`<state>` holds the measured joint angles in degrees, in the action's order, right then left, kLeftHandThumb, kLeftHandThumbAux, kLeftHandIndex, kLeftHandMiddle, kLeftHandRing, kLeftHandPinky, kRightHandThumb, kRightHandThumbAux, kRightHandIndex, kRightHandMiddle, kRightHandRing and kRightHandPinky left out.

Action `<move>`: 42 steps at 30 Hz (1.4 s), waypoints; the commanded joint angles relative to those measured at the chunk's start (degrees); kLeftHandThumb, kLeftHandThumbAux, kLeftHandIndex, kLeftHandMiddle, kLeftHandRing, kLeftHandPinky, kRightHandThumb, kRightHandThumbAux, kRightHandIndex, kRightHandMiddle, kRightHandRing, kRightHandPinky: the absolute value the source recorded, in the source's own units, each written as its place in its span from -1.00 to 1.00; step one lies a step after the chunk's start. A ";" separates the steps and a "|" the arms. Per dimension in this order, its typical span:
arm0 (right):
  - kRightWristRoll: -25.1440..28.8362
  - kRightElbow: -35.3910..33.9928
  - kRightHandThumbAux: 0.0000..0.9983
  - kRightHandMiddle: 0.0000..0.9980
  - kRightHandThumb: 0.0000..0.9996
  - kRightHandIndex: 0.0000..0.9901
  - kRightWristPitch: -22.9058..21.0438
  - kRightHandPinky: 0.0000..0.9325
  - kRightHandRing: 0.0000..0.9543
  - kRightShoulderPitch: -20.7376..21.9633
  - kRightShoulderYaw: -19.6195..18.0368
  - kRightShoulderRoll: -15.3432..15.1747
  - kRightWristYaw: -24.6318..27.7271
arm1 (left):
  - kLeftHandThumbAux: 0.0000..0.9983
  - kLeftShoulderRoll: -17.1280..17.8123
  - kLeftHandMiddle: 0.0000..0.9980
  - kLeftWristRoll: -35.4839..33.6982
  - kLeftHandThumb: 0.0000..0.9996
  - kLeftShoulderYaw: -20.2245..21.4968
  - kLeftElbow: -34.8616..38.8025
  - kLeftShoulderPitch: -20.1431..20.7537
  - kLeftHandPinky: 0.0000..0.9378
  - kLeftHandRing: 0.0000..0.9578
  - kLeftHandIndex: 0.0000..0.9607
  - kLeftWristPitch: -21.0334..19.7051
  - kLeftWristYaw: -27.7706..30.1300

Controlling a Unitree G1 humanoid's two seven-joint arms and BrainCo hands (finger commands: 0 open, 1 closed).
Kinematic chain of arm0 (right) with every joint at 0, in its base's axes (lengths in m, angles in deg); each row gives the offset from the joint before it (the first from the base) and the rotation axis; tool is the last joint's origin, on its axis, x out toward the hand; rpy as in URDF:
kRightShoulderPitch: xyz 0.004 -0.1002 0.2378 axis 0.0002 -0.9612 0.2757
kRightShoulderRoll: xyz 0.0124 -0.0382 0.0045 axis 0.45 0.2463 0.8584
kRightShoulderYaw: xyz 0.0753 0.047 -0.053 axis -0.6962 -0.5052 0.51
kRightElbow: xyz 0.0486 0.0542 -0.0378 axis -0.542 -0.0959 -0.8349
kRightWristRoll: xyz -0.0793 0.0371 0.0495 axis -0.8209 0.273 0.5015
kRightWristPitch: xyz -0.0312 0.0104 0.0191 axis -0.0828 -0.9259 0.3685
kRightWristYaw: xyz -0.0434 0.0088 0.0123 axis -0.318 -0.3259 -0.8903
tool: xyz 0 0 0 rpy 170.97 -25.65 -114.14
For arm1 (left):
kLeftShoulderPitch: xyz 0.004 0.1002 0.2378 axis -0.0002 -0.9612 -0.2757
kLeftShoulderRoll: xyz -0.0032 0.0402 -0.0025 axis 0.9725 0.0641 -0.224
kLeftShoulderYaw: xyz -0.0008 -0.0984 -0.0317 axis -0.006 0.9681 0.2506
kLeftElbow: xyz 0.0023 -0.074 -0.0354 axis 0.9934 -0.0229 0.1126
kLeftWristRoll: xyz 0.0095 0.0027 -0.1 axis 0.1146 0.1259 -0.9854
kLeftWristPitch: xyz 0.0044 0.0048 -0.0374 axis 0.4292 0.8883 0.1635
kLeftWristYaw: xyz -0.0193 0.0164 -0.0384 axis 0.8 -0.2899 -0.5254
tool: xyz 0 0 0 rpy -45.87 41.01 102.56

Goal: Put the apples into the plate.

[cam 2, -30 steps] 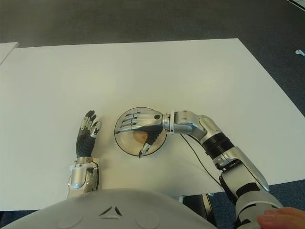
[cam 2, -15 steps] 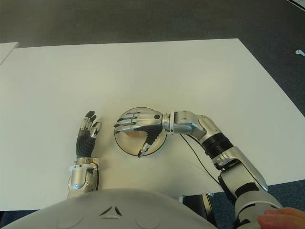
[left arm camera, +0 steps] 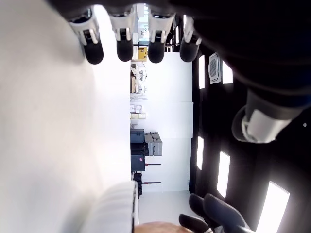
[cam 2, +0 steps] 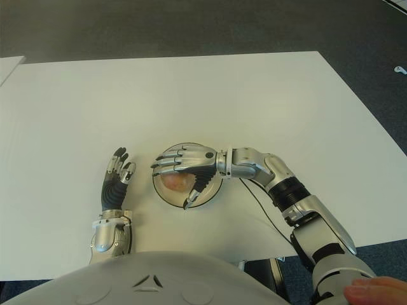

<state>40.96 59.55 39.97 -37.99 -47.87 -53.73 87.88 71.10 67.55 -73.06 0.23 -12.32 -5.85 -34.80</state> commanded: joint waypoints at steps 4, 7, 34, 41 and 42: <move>-0.37 0.73 -0.34 -1.00 -0.88 -1.00 0.35 -1.00 -1.00 -0.27 -0.53 0.01 -0.44 | -0.01 -0.49 -1.00 0.63 -1.00 -0.11 -0.96 -0.77 -1.00 -1.00 -1.00 -2.17 -0.28; -0.44 0.99 -0.34 -1.00 -0.87 -1.00 0.44 -1.00 -1.00 -0.12 -0.83 0.07 -0.87 | 0.01 -0.75 -1.00 0.27 -1.00 -0.32 -1.09 -0.77 -1.00 -1.00 -1.00 -2.05 -0.07; 35.93 20.12 -0.45 -1.00 -0.81 -1.00 -24.37 -1.00 -1.00 0.57 -19.82 13.12 6.20 | -0.05 -0.81 -1.00 -2.36 -0.98 -0.37 -8.02 2.57 -1.00 -1.00 -1.00 5.59 1.14; 47.63 23.47 -0.32 -1.00 -0.76 -0.99 -29.88 -1.00 -1.00 -1.45 -28.40 18.80 7.48 | -0.11 -1.01 -1.00 -2.52 -0.93 -0.25 -7.88 2.78 -1.00 -1.00 -0.99 6.23 0.92; 49.03 23.80 -0.31 -1.00 -0.76 -0.99 -30.58 -1.00 -1.00 -2.41 -29.73 19.26 7.45 | -0.12 -1.05 -1.00 -2.12 -0.93 -0.15 -7.87 2.88 -1.00 -1.00 -0.98 6.32 0.54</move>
<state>85.63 81.51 12.40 -38.19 -74.14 -36.58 94.82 71.47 65.38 -73.25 -5.27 -9.58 1.95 -33.97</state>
